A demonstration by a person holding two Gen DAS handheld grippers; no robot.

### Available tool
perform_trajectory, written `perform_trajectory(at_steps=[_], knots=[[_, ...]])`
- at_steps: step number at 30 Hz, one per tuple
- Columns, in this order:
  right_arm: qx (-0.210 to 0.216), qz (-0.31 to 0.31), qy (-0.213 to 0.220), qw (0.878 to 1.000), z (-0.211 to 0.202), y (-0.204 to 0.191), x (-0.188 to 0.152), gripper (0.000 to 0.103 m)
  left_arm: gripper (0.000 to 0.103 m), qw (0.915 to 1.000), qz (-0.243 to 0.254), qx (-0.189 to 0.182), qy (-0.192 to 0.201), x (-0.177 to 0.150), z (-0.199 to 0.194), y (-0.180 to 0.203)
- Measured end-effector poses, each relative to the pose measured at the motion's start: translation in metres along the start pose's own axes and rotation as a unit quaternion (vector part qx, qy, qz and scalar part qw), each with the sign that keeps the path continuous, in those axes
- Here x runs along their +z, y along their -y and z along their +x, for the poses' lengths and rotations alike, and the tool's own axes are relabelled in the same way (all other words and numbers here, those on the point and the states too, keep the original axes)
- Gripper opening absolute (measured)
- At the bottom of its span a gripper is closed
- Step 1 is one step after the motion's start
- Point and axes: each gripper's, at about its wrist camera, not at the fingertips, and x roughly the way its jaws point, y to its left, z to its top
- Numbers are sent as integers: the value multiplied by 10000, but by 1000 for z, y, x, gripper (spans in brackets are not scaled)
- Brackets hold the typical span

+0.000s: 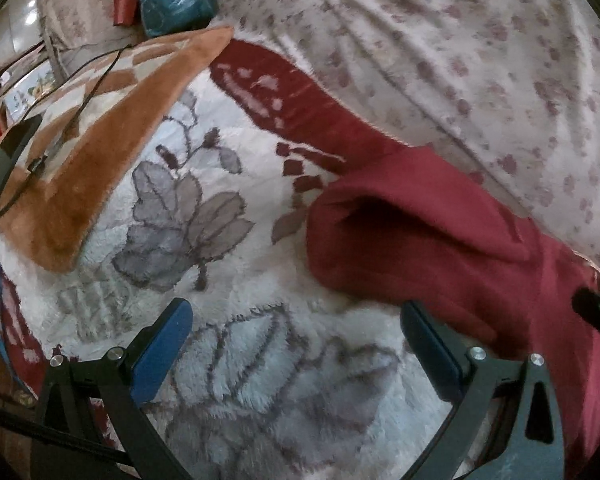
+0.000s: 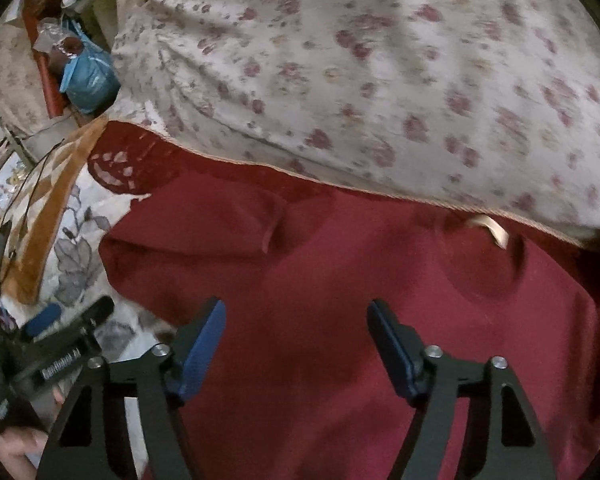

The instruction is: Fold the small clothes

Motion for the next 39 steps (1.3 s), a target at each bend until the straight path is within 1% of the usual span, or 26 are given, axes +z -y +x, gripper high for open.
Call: perform_trajectory(at_steps=[1, 3, 7, 11, 12, 14, 15, 16, 18, 20, 21, 26, 30, 32, 35, 39], knots=[[29, -1, -30, 10000, 8, -2, 7, 67, 103, 10000, -3, 26, -25, 1, 3, 0], [87, 40, -106, 9999, 26, -4, 19, 64, 103, 9999, 11, 66, -78, 3, 7, 2], [236, 261, -287, 9990, 61, -1, 38, 64, 103, 9997, 14, 117, -204, 5, 16, 1], [423, 409, -516, 9969, 89, -1, 46, 64, 103, 9996, -28, 127, -244, 7, 20, 0], [449, 382, -502, 9970, 91, -2, 47, 63, 103, 9996, -23, 129, -248, 7, 20, 1], [359, 215, -410, 9983, 93, -8, 49, 43, 103, 9996, -7, 141, -241, 8, 21, 1], [315, 124, -355, 9988, 93, -10, 51, 8, 103, 9996, 2, 149, -235, 8, 21, 2], [383, 102, -343, 9986, 91, -12, 53, 4, 103, 9996, 9, 155, -231, 8, 21, 2], [378, 47, -154, 9992, 79, -15, 55, 3, 103, 9996, 6, 151, -221, 9, 21, 1], [515, 6, 8, 9987, 60, -14, 55, 3, 103, 9997, -29, 143, -204, 9, 20, 0], [582, -20, 125, 9982, 45, -12, 55, 3, 103, 9997, -48, 139, -185, 10, 18, -1], [541, 86, 620, 9966, -23, 14, 55, 3, 103, 9999, 45, 86, -130, 7, 11, 2], [281, 207, 953, 9948, -75, 43, 48, 3, 103, 9999, 153, 20, -64, 4, 4, 6], [76, 259, 1072, 9939, -98, 61, 38, 3, 103, 9998, 183, -16, -53, 2, 2, 9], [-196, 370, 1040, 9937, -116, 86, 25, 3, 103, 9996, 270, -50, -88, -2, 1, 13], [-557, 667, 970, 9915, -129, 124, 5, 3, 103, 9990, 423, -116, -78, -7, -2, 21]])
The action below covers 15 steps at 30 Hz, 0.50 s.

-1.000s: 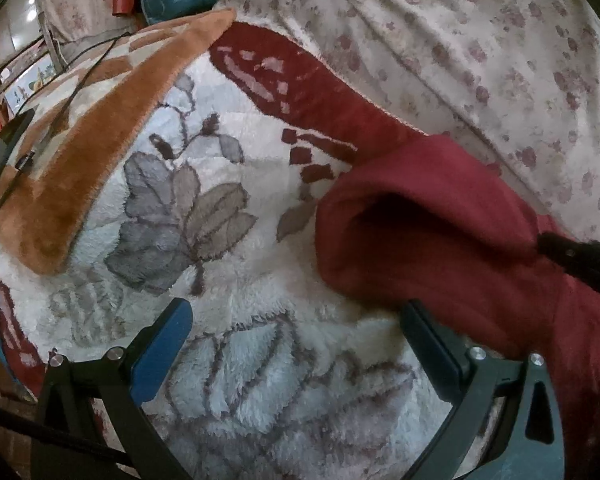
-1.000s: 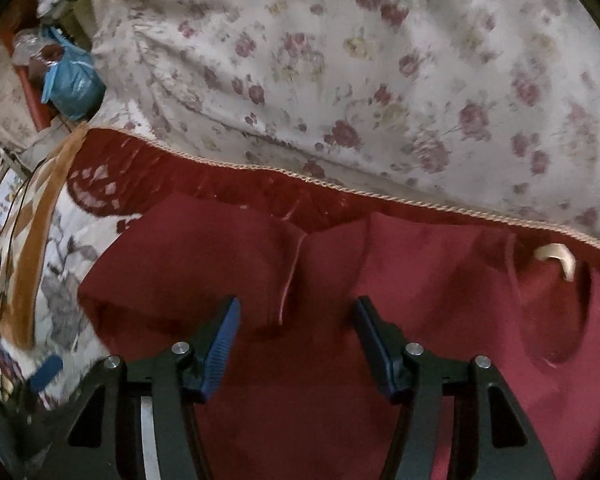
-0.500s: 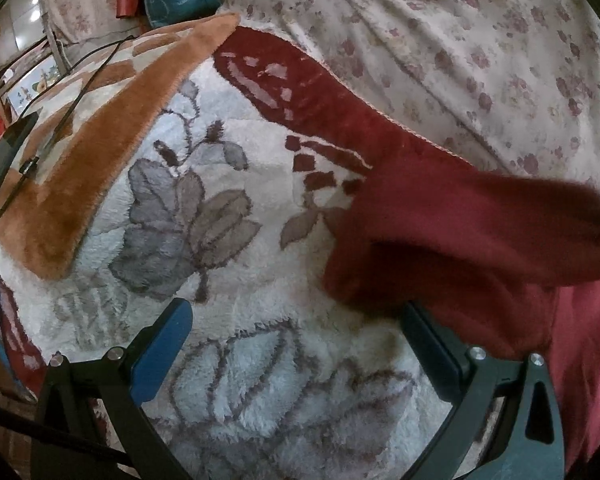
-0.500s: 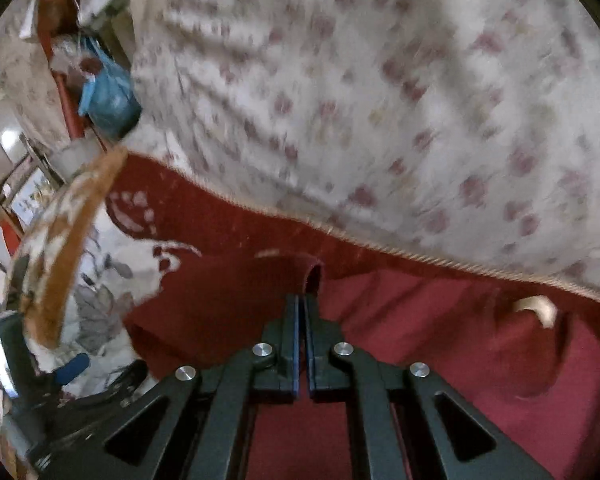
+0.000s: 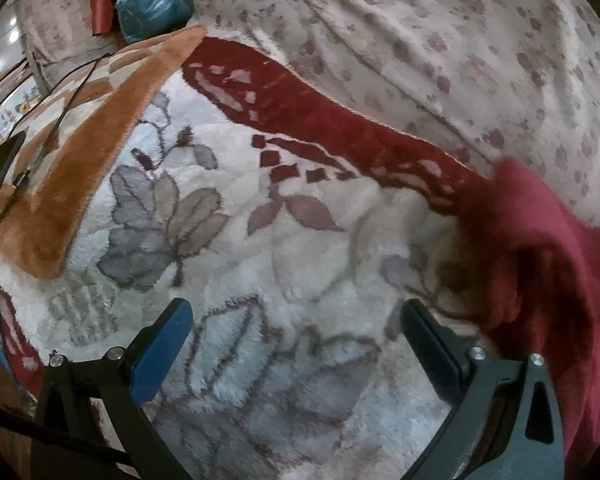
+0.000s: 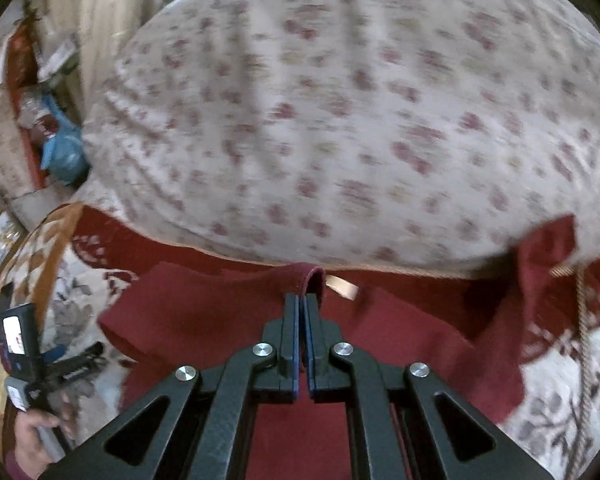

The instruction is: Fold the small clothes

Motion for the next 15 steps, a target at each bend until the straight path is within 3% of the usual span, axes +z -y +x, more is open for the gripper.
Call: perform_trajectory(at_steps=[5, 7, 9, 11, 12, 14, 15], knots=[[-737, 329, -115, 9967, -4, 52, -16, 1, 103, 9994, 234, -243, 89, -3, -7, 12], [-1001, 323, -343, 9939, 4, 66, -23, 1, 103, 9988, 335, -356, 81, -4, -8, 18], [-1124, 267, -685, 9909, 15, 71, -28, 2, 103, 9974, 448, -552, 62, -6, -12, 23], [-1053, 269, -679, 9917, 13, 65, -28, 3, 103, 9957, 502, -766, 109, -6, -17, 25], [-778, 243, -618, 9948, 9, 56, -26, 10, 103, 9949, 535, -841, 171, -7, -21, 27], [-201, 105, -600, 9979, 9, 28, -25, 40, 103, 9945, 593, -839, 214, -6, -20, 33], [48, -22, -631, 9980, 10, 14, -24, 61, 103, 9946, 600, -822, 191, -4, -18, 36]])
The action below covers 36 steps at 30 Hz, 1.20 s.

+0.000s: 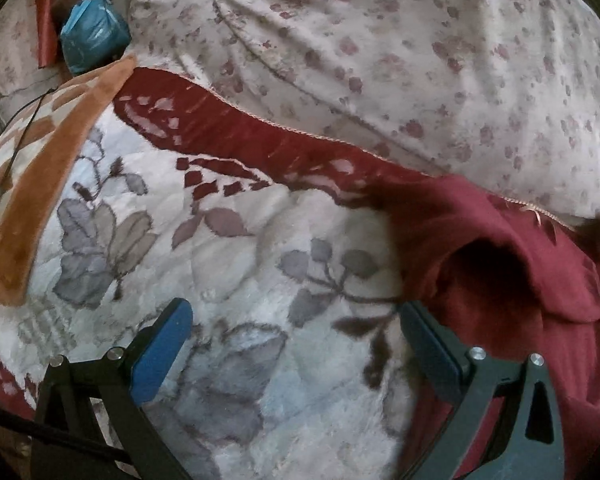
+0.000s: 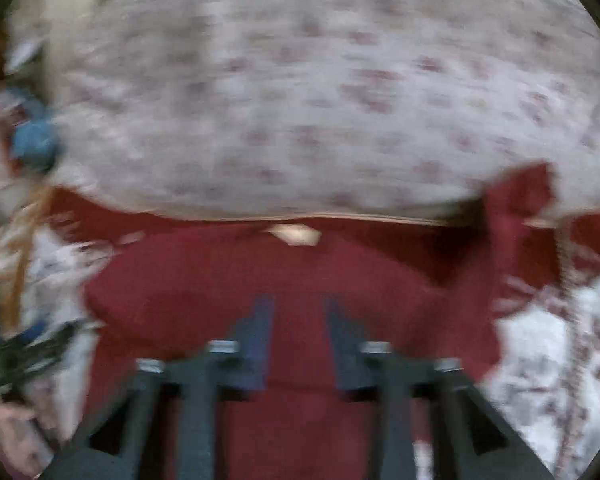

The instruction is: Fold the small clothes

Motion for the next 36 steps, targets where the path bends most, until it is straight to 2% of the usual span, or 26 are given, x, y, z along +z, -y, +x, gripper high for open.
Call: perform_trajectory(at_steps=[1, 4, 6, 8, 9, 10, 11, 13, 15, 16, 19, 21, 23, 25, 27, 32, 33, 34, 36], knots=[[259, -272, -32, 9993, 5, -24, 2, 65, 103, 10000, -20, 5, -11, 1, 2, 1], [570, -914, -112, 9941, 27, -81, 10, 65, 103, 9998, -209, -41, -13, 4, 8, -1], [827, -1101, -209, 9903, 48, -108, 22, 65, 103, 9997, -230, -63, -38, 6, 12, -1], [1052, -1163, -435, 9867, 71, -131, 28, 65, 103, 9997, -186, 131, -62, 7, 17, -3], [1114, -1194, -521, 9852, 80, -138, 29, 65, 103, 9992, -165, 357, -118, 7, 21, -5], [1072, -1283, -594, 9841, 92, -145, 26, 64, 103, 9984, -178, 504, -200, 8, 24, -9], [944, -1353, -639, 9842, 99, -149, 20, 60, 103, 9979, -231, 539, -270, 8, 27, -13], [637, -1385, -926, 9840, 116, -149, 1, 39, 103, 9973, -426, 474, -361, 9, 29, -22], [649, -1414, -1341, 9787, 132, -148, -22, 36, 103, 9971, -523, 429, -334, 10, 26, -25], [629, -1603, -1090, 9790, 124, -148, -32, 36, 103, 9974, -524, 397, -311, 10, 23, -25], [858, -1722, -1314, 9725, 111, -147, -27, 36, 103, 9985, -413, 276, -241, 8, 15, -20], [918, -1543, -1159, 9769, 102, -139, -12, 37, 103, 9989, -262, 282, -249, 8, 14, -14], [895, -1400, -772, 9831, 94, -137, 14, 48, 103, 9991, -127, 285, -279, 7, 15, -8], [1085, -1304, -551, 9840, 98, -141, 34, 76, 103, 9991, -80, 247, -349, 6, 20, -4], [1313, -1337, -743, 9795, 118, -152, 47, 78, 103, 9989, -76, 227, -414, 6, 24, -2], [1240, -1997, -1391, 9620, 179, -189, 49, 78, 103, 9977, -173, 431, -484, 9, 40, -5], [1158, -2044, -1497, 9604, 191, -191, 47, 76, 103, 9973, -221, 478, -519, 9, 43, -8], [1035, -2096, -1689, 9575, 206, -194, 43, 56, 103, 9965, -311, 515, -575, 10, 46, -12], [891, -2192, -1708, 9565, 215, -196, 41, 35, 103, 9953, -549, 443, -661, 11, 48, -21]])
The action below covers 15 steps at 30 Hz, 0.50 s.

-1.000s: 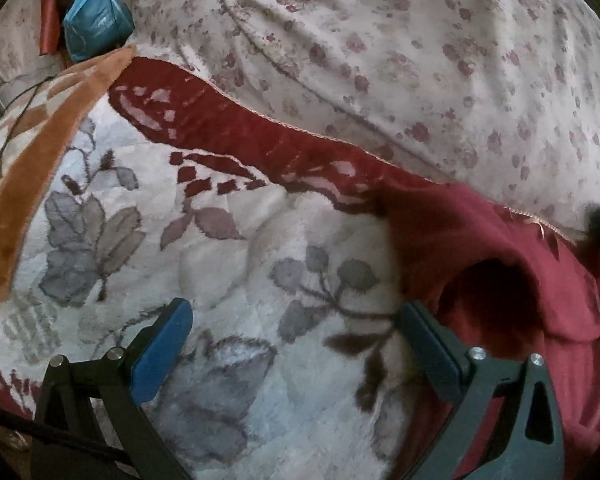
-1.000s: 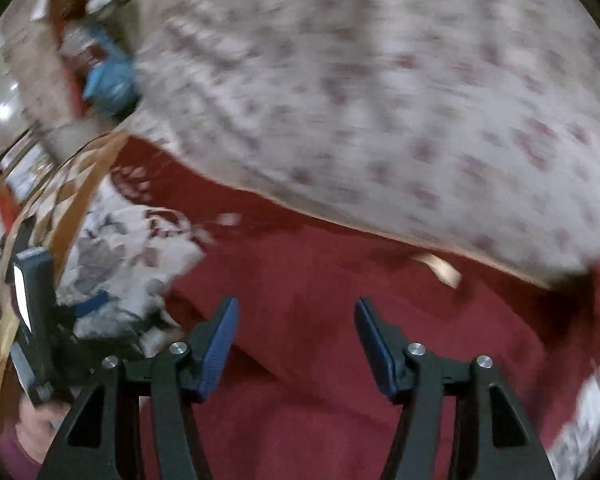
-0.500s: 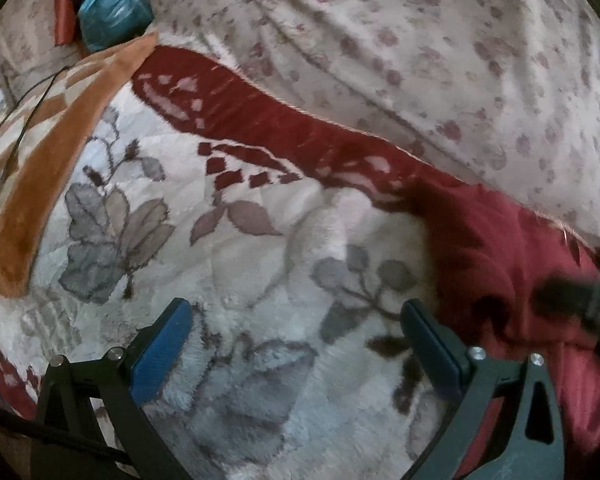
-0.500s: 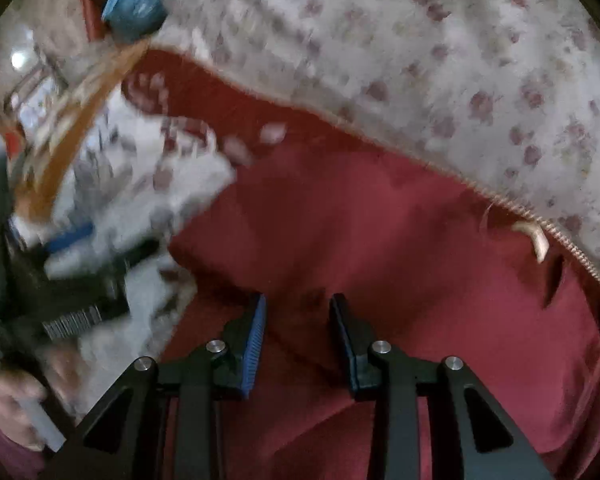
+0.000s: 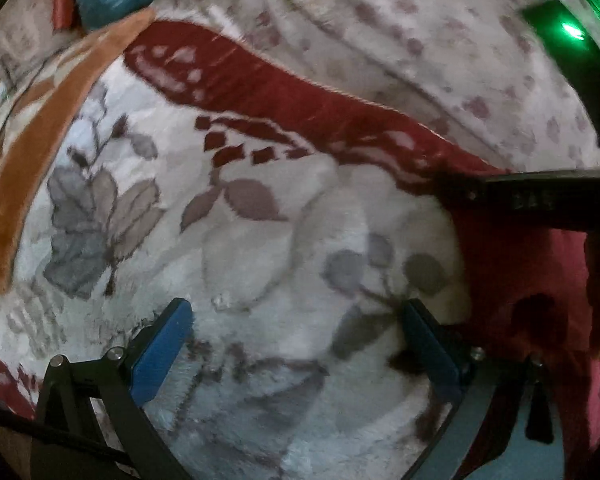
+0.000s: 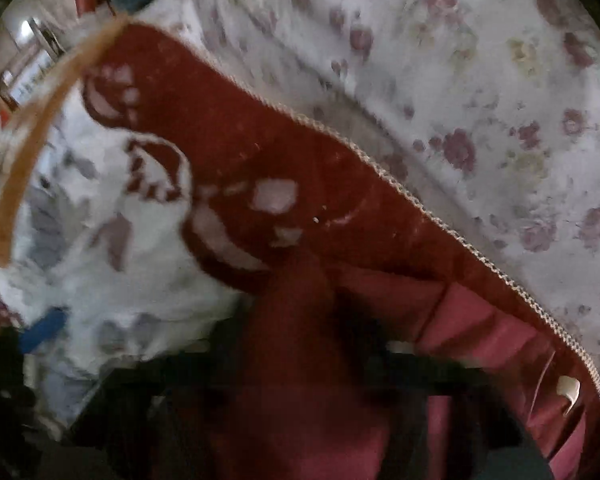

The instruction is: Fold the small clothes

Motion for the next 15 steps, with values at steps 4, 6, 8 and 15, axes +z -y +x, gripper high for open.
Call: perform_trajectory(at_steps=[4, 6, 8, 15], knots=[[471, 310, 629, 9964, -20, 0, 3, 9, 103, 9996, -231, 125, 115, 4, -5, -11], [598, 479, 635, 9950, -12, 2, 5, 9, 103, 9991, -370, 139, 164, 6, -7, -18], [625, 573, 483, 9952, 4, 3, 5, 9, 103, 9982, -536, 87, 242, 8, -10, -25], [988, 1105, 740, 9862, -44, 32, -21, 41, 103, 9945, -653, -467, 676, 13, -31, -23]])
